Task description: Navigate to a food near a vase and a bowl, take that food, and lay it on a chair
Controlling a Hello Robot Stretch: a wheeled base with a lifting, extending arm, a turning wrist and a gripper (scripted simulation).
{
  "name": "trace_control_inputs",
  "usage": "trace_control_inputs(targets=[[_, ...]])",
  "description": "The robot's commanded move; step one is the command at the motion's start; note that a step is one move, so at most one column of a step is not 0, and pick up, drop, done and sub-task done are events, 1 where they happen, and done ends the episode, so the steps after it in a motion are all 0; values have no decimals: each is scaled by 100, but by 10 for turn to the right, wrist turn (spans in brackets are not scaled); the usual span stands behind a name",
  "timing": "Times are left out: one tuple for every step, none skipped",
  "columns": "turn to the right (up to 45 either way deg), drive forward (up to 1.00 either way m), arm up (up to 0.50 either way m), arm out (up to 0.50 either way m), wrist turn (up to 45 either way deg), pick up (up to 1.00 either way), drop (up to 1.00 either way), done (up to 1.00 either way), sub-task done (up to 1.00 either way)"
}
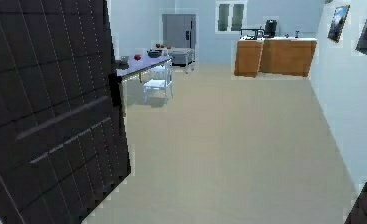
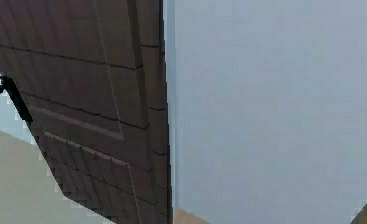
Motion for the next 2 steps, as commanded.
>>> trace_control_inputs(targets=[[0,10,0,0,0,0,0,0,0],[90,0,0,0,0,0,0,0,0]])
